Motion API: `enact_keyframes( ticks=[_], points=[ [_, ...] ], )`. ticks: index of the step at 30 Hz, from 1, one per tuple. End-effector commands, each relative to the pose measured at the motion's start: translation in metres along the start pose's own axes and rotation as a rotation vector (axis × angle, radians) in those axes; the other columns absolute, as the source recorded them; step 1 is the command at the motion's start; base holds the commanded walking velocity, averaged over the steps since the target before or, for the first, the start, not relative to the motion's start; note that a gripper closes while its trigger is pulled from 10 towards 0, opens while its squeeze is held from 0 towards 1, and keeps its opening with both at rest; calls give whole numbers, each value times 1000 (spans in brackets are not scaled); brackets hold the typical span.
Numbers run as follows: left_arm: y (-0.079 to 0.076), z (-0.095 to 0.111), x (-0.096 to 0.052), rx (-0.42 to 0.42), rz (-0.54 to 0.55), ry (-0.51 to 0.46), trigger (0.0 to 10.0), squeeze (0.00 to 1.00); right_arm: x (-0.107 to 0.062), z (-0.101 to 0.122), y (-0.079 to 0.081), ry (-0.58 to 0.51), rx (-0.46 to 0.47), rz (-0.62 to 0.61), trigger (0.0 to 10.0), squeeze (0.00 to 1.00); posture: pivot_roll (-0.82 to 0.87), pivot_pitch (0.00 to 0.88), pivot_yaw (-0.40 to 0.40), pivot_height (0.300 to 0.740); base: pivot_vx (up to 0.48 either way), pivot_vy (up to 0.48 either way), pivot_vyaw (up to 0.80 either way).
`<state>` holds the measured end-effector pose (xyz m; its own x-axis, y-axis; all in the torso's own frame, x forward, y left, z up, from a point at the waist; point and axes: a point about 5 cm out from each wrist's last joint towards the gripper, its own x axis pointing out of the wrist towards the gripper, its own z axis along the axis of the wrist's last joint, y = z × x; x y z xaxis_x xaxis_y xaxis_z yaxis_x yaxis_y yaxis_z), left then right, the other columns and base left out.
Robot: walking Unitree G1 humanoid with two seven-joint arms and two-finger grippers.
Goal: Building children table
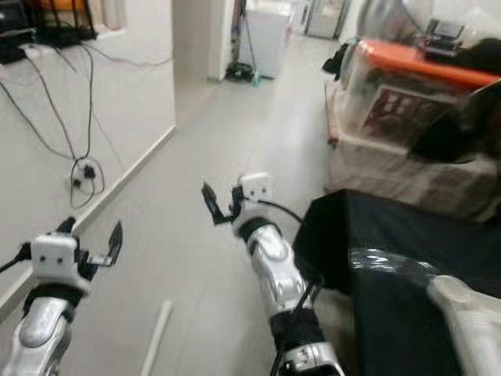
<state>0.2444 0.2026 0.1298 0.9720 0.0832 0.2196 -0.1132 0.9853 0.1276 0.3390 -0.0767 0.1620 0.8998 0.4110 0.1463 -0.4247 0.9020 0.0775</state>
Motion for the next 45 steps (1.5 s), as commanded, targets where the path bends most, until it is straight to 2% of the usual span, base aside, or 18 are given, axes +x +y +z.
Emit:
enact_keyframes(
  ticks=[1,12,29,32,38,45],
  points=[
    [-7,2,2,-13,-20,-12,10000,0,-5,-2,-13,12,-13,-41,10000,0,87,0,-105,740,450,0,0],
    [-7,1,2,-13,-22,-11,10000,0,-5,-2,-16,17,-10,-56,10000,0,87,0,-106,740,450,0,0],
    [-13,-5,-2,-20,-66,25,10000,0,-6,-8,-20,40,52,-102,10000,0,88,0,-103,740,0,0,0],
    [-12,-5,-3,-19,-68,25,10000,0,-6,-9,-21,52,59,-110,10000,0,92,0,-104,740,0,0,-800],
    [-11,-6,-5,-16,-77,28,10000,0,-7,-10,-22,58,37,-114,10000,0,91,0,-102,740,0,0,-800],
    [-13,-7,-7,-12,-87,36,10000,0,-11,-14,-20,66,-13,-107,10000,0,86,0,-98,740,0,0,0]
  ],
)
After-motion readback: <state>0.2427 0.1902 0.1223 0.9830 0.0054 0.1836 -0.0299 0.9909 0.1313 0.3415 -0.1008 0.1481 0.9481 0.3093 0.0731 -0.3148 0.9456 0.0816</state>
